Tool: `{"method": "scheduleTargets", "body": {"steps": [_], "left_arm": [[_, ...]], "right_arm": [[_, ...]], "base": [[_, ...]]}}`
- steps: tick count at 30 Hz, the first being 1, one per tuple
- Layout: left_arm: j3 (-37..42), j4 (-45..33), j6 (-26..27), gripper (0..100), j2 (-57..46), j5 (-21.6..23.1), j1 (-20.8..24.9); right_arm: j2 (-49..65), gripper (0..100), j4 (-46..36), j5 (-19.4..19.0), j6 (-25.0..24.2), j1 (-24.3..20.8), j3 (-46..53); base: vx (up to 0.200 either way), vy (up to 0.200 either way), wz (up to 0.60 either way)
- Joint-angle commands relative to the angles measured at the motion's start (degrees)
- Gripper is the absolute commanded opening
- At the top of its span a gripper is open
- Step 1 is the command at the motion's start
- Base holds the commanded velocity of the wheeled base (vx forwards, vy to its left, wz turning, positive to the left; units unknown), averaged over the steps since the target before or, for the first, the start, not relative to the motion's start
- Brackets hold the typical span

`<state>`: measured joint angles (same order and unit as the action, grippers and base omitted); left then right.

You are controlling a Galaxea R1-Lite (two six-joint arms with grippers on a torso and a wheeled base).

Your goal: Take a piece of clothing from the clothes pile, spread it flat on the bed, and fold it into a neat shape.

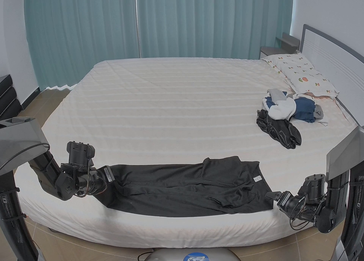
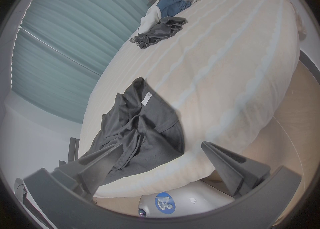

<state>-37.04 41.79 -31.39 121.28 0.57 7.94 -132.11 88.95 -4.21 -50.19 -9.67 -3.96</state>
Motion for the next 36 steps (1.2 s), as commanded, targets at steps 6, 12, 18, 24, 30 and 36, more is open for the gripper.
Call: {"method": "scheduleTargets", "body": {"steps": [6,12,18,24,30,36], "left_arm": [[-6.65,-9.45,-4.2,0,-3.95,-3.65,7.27],[-13.15,-18.59,-7.81,0,-3.86,-5.49,11.84],[-21.68,-28.08,-13.87,0,-3.25,-6.02,15.88],[-28.97,-33.62,-18.09,0,0.44,-5.85,19.4],[-34.51,-37.83,-19.23,0,4.49,-5.67,21.68],[-37.23,-38.1,-19.67,0,7.3,-5.67,23.44]], "right_arm": [[0.01,100,0.96,-0.01,0.0,0.09,0.01],[0.1,100,0.96,-0.01,0.0,0.09,0.09],[0.54,100,0.96,-0.01,0.0,0.0,0.09],[0.71,100,0.96,-0.01,0.0,0.0,0.09],[0.71,100,0.96,-0.01,0.0,0.0,0.09],[0.54,100,0.96,-0.01,0.0,0.0,0.09]], "base": [[0.0,-0.2,0.0],[0.0,-0.2,0.0],[0.0,-0.2,0.0],[0.0,-0.2,0.0],[0.0,-0.2,0.0],[0.0,-0.167,0.0]]}}
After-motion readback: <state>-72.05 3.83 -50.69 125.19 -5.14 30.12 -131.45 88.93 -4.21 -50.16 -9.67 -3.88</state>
